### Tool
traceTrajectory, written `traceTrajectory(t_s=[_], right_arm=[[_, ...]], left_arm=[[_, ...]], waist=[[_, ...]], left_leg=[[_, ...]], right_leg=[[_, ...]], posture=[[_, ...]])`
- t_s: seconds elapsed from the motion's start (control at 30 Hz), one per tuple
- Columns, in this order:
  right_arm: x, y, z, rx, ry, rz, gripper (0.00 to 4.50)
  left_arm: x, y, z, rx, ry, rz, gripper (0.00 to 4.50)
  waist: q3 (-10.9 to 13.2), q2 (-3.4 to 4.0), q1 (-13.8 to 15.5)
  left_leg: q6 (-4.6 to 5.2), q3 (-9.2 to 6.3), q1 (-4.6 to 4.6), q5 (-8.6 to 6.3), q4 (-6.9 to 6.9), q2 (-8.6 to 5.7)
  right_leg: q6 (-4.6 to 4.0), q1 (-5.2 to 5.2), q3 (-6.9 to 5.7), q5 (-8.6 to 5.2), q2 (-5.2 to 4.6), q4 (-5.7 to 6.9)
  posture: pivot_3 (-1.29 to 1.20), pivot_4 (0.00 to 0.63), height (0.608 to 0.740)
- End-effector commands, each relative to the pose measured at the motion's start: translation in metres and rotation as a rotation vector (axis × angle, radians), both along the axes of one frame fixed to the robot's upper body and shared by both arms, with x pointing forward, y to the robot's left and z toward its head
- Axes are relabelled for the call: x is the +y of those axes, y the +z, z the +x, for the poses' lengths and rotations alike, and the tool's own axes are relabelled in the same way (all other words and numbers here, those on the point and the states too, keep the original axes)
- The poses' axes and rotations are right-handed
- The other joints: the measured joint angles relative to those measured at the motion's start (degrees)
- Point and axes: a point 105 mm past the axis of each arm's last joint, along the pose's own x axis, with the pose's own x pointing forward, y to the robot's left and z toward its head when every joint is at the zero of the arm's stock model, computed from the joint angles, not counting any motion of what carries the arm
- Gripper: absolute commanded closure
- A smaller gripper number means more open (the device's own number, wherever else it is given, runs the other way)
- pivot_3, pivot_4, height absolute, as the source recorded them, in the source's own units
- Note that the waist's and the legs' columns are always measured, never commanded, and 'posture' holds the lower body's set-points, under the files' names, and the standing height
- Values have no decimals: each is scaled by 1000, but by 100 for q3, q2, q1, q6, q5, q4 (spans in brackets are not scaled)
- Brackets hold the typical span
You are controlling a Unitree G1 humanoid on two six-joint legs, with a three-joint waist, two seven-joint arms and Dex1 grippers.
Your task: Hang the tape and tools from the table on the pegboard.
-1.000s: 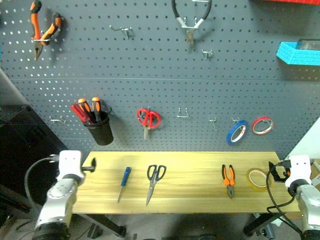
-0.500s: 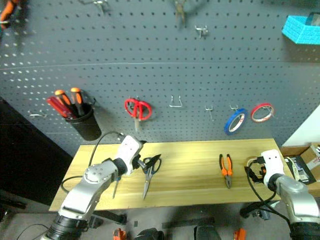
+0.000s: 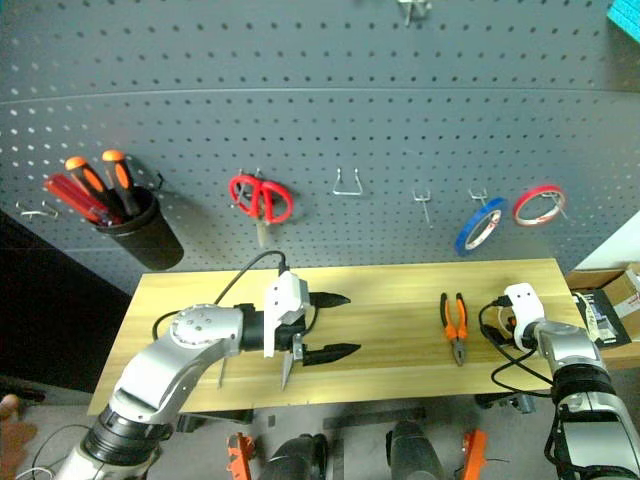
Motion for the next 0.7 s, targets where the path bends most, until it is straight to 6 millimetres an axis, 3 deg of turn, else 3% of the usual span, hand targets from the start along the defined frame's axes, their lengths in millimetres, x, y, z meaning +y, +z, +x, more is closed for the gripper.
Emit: traceTrajectory(t_s=[0.03,0.17,0.37,0.53,0.7], right_arm=[[-1,-8,-1,91,39,12,567],[6,-18,-4,139,84,-4,1912],[9,-23,-3,108,93,-59,3973],[0,5,-4,-28,159,-172,4066],[11,85,-25,-317,183,-318,4066]], left_arm=[[-1,8,-17,-79,-160,78,46],[6,4,-16,-120,-190,145,46],[7,15,-9,-141,-182,104,46],[10,26,-2,-178,-152,58,46],[20,35,6,-232,-84,20,46]], waist=[[8,-14,32],[7,-17,83],[-16,-54,102],[-23,-52,135],[-34,28,186]], left_leg=[[0,1,3,0,3,0],[-1,-2,6,1,2,0],[-3,-7,6,1,3,2],[-6,-12,2,3,5,0],[-15,-13,-65,7,8,-11]], right_leg=[[0,1,2,0,1,2],[0,3,-1,1,2,1],[1,3,-5,1,1,1],[1,0,-9,1,-1,4],[3,-61,-10,0,-13,10]], posture=[[-44,260,740],[-37,244,740],[-50,219,740],[-58,203,740],[-68,205,740]])
